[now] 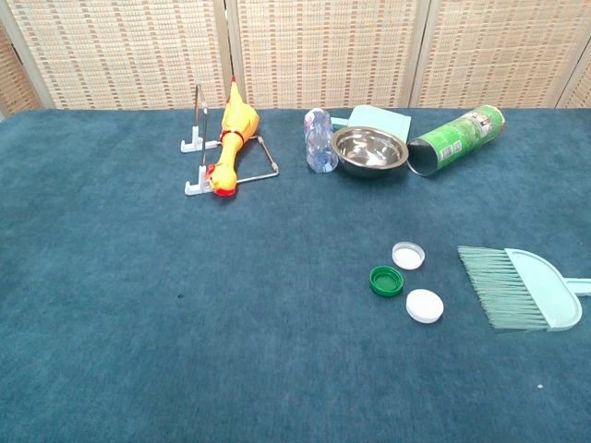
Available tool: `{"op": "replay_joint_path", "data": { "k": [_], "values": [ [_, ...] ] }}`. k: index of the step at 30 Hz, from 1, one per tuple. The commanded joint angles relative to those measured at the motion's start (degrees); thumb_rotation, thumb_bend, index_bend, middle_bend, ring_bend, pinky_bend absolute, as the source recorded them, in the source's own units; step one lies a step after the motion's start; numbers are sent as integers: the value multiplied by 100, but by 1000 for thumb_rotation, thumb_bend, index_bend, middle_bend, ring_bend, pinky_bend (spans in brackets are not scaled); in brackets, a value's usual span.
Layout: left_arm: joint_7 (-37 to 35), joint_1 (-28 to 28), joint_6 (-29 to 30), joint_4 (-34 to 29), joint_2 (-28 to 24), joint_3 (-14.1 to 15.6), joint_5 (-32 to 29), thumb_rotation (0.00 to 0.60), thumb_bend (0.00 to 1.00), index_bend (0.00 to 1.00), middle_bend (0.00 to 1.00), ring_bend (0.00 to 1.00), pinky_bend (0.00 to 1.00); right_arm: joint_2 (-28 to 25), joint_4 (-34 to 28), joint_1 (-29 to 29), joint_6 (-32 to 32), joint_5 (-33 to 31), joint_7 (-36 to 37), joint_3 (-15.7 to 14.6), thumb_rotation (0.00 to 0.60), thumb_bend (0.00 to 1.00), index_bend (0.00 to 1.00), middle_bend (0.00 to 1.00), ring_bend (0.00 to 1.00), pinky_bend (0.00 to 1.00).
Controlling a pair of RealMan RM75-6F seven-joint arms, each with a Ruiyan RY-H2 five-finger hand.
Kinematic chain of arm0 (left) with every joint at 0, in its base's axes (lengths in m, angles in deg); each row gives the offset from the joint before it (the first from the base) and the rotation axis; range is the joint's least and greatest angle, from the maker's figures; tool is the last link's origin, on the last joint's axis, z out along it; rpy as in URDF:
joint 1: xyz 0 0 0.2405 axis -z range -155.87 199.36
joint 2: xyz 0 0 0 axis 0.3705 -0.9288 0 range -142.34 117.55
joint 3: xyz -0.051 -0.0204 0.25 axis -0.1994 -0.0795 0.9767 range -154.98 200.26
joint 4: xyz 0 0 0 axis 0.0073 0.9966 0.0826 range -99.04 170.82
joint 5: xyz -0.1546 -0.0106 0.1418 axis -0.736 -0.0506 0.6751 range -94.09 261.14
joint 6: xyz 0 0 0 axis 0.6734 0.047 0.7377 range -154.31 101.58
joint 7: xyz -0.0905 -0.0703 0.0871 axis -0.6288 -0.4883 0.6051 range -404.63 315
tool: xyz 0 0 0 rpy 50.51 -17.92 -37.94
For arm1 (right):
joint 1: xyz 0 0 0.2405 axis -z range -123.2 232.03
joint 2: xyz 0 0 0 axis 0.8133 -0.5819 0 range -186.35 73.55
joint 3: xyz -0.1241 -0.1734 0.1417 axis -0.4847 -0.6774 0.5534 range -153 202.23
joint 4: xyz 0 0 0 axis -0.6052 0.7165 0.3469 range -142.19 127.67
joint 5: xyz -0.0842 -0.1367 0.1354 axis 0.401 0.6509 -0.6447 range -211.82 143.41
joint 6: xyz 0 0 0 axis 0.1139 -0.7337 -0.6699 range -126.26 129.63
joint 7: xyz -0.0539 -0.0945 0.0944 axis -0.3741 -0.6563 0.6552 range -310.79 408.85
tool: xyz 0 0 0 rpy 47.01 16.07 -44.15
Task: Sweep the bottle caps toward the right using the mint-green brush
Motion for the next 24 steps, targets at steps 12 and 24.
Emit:
{"op": "replay_joint_path", "data": {
  "k": [12, 24],
  "values": [
    [-40, 44, -23, 7, 7, -57, -17, 600, 422, 0, 0, 0, 84, 531, 838, -348, 441, -118, -573, 162, 600, 194, 28, 2, 0, 0],
    [36, 133, -288, 91, 65, -240, -400, 600, 423, 0, 0, 0, 84, 1507, 2297, -939, 1110, -471, -700, 460, 600, 194, 280, 224, 6, 0]
  ]
}}
